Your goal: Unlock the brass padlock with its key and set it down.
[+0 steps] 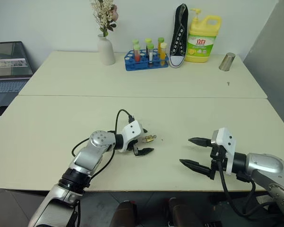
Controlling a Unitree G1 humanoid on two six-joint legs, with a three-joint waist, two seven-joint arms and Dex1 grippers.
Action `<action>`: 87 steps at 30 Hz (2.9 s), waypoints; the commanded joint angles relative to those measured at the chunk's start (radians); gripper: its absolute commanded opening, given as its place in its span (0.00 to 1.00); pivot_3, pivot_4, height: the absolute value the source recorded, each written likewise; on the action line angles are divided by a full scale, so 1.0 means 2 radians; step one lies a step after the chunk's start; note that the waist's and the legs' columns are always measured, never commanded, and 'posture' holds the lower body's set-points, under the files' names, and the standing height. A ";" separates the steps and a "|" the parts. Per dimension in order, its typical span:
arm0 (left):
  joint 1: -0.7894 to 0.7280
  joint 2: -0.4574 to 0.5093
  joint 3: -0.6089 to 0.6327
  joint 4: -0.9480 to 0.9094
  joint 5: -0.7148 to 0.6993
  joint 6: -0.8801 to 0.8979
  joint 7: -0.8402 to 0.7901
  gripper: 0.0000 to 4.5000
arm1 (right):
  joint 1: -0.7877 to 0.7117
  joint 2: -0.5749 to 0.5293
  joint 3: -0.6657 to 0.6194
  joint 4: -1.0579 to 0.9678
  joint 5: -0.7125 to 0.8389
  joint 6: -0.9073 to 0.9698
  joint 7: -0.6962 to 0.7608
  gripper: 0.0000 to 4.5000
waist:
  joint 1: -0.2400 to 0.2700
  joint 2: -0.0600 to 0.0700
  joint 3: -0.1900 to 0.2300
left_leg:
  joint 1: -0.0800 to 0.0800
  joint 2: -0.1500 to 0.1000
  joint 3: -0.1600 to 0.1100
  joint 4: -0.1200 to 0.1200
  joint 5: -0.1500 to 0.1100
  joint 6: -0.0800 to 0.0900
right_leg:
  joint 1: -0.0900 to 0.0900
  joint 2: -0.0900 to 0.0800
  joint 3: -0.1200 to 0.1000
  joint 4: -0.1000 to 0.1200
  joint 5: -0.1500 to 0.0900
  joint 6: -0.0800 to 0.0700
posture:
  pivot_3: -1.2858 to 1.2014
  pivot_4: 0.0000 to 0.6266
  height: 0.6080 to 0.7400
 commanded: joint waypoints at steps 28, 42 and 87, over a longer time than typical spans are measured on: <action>-0.074 0.001 0.006 0.015 0.060 -0.459 -0.045 0.21 | 0.049 0.007 -0.049 -0.029 0.018 -0.029 -0.023 1.00 | 0.001 0.000 0.000 | 0.000 0.000 0.000 0.000 0.000 0.000 | 0.000 0.000 0.000 0.000 0.000 0.000 | 0.52 0.24 1.00; -0.097 0.022 0.032 0.123 0.210 -0.701 0.144 0.21 | -0.037 0.030 -0.043 0.027 0.082 -0.007 -0.012 1.00 | 0.000 0.000 0.000 | 0.000 0.000 0.001 0.000 0.000 0.000 | 0.000 0.000 0.000 0.000 0.001 0.001 | 0.52 0.24 1.00; -0.080 0.046 0.017 0.086 0.235 -0.692 0.203 0.21 | -0.231 0.082 0.014 0.171 0.183 0.145 0.010 0.00 | 0.000 0.000 0.000 | 0.000 0.000 0.000 0.000 0.000 0.000 | 0.000 0.000 0.000 0.000 0.002 -0.002 | 0.52 0.24 1.00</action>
